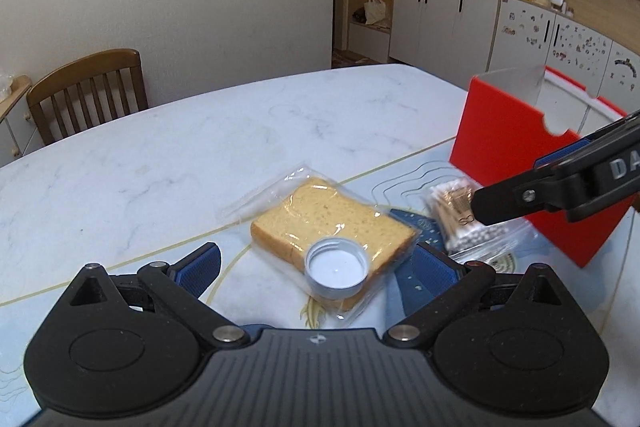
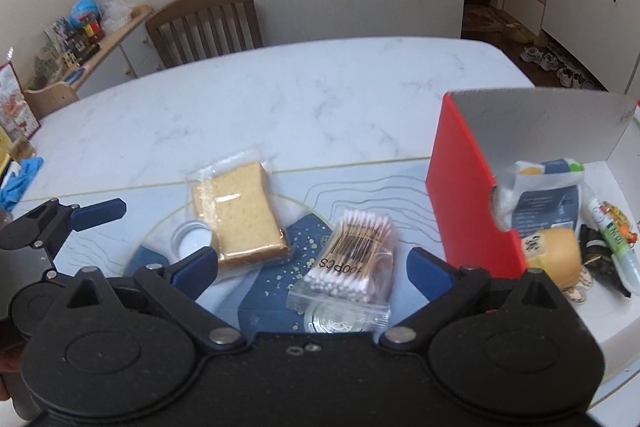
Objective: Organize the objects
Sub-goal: 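Grasp the white bottle cap with the left tool while the right tool grasps the cotton swab pack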
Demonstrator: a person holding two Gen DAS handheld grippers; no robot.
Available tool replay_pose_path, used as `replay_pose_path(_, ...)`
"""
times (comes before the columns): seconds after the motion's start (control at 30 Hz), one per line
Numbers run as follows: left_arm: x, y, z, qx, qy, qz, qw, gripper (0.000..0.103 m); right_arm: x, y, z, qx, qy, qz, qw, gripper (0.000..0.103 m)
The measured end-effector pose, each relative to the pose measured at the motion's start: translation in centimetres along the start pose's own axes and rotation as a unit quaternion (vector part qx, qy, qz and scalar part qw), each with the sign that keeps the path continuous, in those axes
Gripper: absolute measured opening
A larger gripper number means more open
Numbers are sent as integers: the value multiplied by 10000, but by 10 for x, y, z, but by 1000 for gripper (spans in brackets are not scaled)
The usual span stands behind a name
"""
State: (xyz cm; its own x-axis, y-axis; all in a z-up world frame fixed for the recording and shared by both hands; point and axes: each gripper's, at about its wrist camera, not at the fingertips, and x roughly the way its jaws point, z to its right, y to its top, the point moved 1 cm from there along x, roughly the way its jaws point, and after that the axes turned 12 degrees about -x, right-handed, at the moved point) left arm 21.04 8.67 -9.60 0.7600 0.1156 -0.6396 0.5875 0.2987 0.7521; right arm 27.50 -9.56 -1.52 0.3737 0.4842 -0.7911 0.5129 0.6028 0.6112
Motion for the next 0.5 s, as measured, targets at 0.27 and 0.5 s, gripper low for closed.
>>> replay_pose_path(0.27, 15, -8, -2, -39, 23, 70, 10000, 102, 29, -6, 3, 43, -228, -220, 9995, 89)
replay_pose_path(0.5, 20, -12, -5, -118, -11, 193, 9997, 95, 42, -9, 3, 44, -314, -338, 9989, 80)
